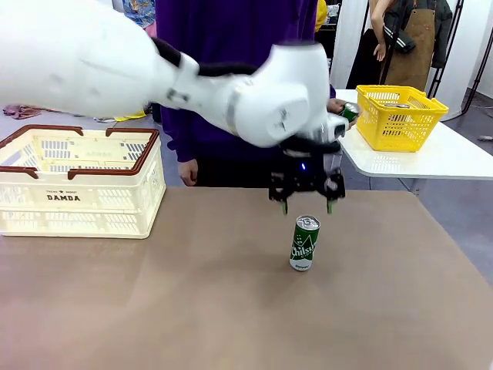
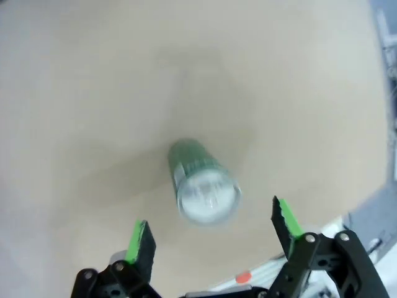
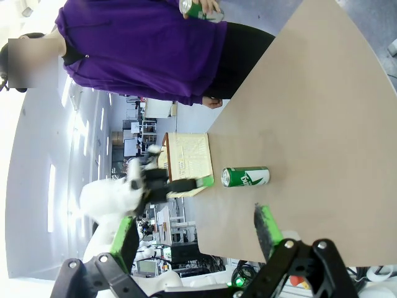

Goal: Place the drinks into the Shopping basket.
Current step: Pick up one drink and place it into the Shopping basket.

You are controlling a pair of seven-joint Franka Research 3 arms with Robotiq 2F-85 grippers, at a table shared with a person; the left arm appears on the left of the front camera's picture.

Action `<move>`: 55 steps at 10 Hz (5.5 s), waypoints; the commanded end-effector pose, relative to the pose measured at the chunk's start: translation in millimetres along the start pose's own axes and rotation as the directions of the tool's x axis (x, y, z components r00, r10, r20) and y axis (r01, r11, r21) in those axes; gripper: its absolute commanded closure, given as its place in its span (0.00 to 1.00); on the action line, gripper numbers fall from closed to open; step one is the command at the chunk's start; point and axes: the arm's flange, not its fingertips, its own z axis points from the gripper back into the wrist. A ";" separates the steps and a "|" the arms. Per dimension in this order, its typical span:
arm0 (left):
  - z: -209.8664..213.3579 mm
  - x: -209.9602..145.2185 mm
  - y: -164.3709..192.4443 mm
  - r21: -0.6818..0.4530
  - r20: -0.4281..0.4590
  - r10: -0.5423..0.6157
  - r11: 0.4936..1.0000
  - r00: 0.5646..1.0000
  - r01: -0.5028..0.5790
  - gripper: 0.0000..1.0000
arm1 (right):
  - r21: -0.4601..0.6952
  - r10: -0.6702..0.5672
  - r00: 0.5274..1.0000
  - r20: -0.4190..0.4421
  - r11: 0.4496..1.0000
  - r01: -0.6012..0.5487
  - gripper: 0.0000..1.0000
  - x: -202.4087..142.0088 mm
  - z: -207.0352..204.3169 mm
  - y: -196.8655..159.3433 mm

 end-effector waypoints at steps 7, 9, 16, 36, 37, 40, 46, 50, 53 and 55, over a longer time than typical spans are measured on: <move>222.9 -144.6 272.3 -0.443 -0.105 0.014 0.895 0.994 -0.059 0.00 | 0.025 0.023 1.000 0.005 0.999 -0.023 0.00 1.4 0.6 1.5; 234.7 -178.1 340.8 -0.582 -0.101 0.111 0.799 0.989 -0.149 0.00 | 0.025 0.023 1.000 0.005 0.999 -0.023 0.00 1.4 0.6 1.5; 221.1 -236.4 416.8 -0.703 -0.067 0.265 0.671 0.962 -0.233 0.00 | 0.025 0.023 1.000 0.005 0.999 -0.023 0.00 1.4 0.6 1.5; 74.0 8.8 76.6 0.045 -0.195 0.255 0.967 0.947 -0.251 0.00 | 0.025 0.023 1.000 0.005 0.999 -0.023 0.00 1.4 0.6 1.5; 54.1 11.9 46.8 0.105 -0.133 0.255 0.964 0.958 -0.242 0.00 | 0.025 0.023 1.000 0.005 0.999 -0.023 0.00 1.4 0.6 1.5; -2.9 -1.0 -12.4 0.191 0.011 0.270 0.945 0.963 -0.267 0.00 | 0.025 0.023 1.000 0.005 0.999 -0.023 0.00 1.4 0.6 1.5; -25.4 -0.3 -40.2 0.130 0.080 0.254 0.956 0.964 -0.262 0.00 | 0.025 0.023 1.000 0.005 0.999 -0.023 0.00 1.4 0.6 1.5; -49.0 15.9 -29.8 0.165 0.011 0.260 0.952 0.966 -0.258 0.00 | 0.025 0.023 1.000 0.005 0.999 -0.023 0.00 1.4 0.6 1.5; -71.9 11.4 -22.1 0.183 -0.057 0.271 0.949 0.961 -0.257 0.00 | 0.025 0.023 1.000 0.005 0.999 -0.023 0.00 1.4 0.6 1.5; -80.1 9.2 -20.7 0.191 -0.061 0.271 0.948 0.961 -0.255 0.00 | 0.025 0.023 1.000 0.005 0.999 -0.023 0.00 1.4 0.6 1.5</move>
